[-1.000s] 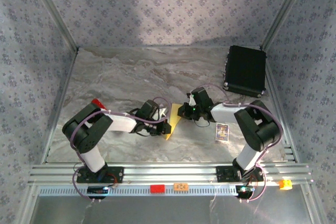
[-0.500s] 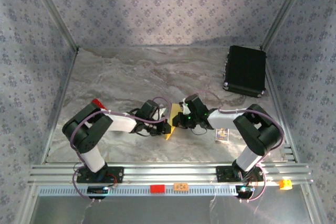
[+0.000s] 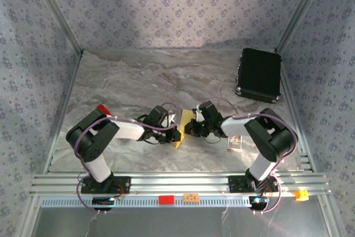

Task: Fold a paper plane with a square sheet of paper (pick it up from the middle)
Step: Fold the wing for the fifth time at the center of the table.

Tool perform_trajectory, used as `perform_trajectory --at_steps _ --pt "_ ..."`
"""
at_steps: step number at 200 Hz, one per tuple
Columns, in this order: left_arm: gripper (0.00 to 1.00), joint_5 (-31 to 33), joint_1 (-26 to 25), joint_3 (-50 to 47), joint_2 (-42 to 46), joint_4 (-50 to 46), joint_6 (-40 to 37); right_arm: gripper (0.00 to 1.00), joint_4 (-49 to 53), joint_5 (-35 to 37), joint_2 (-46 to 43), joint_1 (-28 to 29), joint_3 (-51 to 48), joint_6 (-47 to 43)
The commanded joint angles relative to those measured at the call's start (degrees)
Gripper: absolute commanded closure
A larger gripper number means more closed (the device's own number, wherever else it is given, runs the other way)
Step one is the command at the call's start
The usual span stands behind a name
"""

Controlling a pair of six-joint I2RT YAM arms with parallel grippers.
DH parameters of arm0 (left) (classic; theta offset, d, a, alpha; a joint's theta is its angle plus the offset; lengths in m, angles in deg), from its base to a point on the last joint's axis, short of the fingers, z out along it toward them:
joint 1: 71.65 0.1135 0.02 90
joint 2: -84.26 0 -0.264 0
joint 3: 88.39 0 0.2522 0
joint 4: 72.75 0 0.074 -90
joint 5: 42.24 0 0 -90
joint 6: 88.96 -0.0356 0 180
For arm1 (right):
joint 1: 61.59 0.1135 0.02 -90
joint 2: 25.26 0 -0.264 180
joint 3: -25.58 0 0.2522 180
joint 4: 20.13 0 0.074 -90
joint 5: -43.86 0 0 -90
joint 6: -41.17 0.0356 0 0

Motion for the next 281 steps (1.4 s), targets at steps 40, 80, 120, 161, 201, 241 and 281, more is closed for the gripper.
perform_trajectory --at_steps 40,80,120,161,201,241,281 --pt "1.0 1.9 -0.7 -1.7 -2.1 -3.7 -0.1 0.91 0.6 1.5 -2.4 -0.9 0.1 -0.9" --pt "1.0 2.0 -0.7 -1.6 -2.0 -3.7 -0.1 0.9 0.1 1.3 0.7 0.4 1.0 -0.9" --pt "1.0 1.9 -0.7 -1.7 -1.9 -3.9 -0.1 0.9 0.9 1.7 2.0 -3.2 2.2 -1.7" --pt "1.0 1.9 -0.7 -1.7 -2.0 -3.8 -0.1 0.9 1.5 1.7 3.7 -8.2 4.3 -2.9" --pt "1.0 2.0 -0.8 -1.8 -1.7 -3.9 -0.1 0.9 -0.3 0.1 5.1 -11.7 5.2 -1.9" --pt "1.0 2.1 -0.7 -1.9 -1.4 -3.8 0.1 0.89 2.6 -0.9 0.1 -10.3 6.3 -2.9" --pt "1.0 2.0 -0.8 -1.6 -1.6 -4.0 -0.2 0.88 1.0 -3.0 1.5 -7.0 7.3 -1.8"
